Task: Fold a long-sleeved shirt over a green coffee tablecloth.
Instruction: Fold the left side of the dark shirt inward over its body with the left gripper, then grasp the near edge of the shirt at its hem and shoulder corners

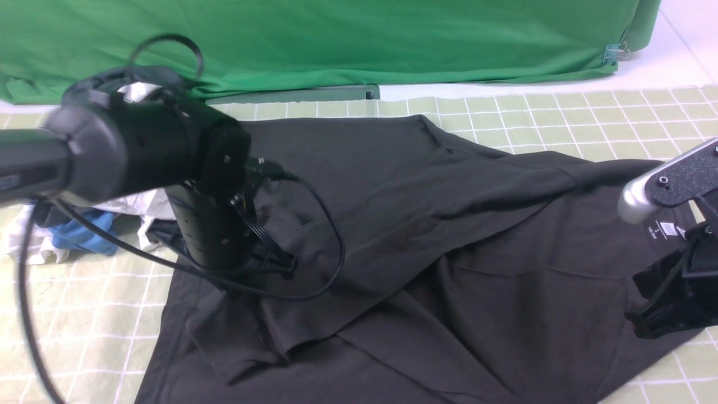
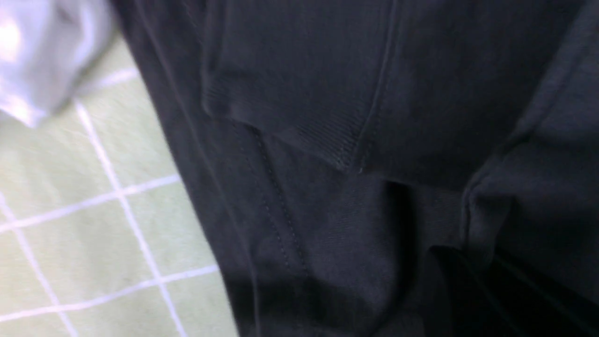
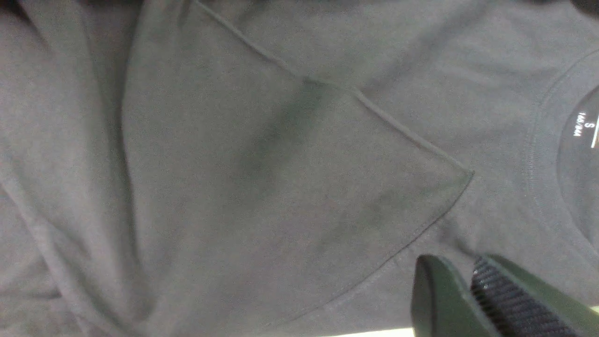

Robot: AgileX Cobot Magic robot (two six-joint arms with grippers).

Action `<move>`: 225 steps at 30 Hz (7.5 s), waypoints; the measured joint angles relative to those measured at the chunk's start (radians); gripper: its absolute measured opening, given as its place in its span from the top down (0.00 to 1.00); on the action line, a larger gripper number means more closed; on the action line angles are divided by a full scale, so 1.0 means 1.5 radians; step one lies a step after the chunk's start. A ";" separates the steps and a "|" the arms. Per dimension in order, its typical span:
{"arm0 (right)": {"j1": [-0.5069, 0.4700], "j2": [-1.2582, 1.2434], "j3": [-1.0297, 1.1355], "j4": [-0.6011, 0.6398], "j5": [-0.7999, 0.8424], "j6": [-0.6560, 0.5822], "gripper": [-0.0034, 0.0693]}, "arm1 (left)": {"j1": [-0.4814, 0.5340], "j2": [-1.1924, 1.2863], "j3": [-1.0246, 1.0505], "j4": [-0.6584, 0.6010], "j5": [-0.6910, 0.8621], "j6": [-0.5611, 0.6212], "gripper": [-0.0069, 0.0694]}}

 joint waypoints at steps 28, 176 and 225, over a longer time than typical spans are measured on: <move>-0.261 0.290 -0.256 0.211 0.020 -0.175 0.61 | 0.058 -0.023 0.000 0.003 0.006 0.000 0.58; -0.247 0.382 -0.187 0.076 0.234 -0.267 0.56 | 0.058 -0.325 0.288 -0.111 -0.064 -0.023 0.53; 0.117 0.122 -0.124 0.299 0.244 -0.315 0.53 | 0.056 -0.233 0.392 -0.104 -0.055 -0.058 0.86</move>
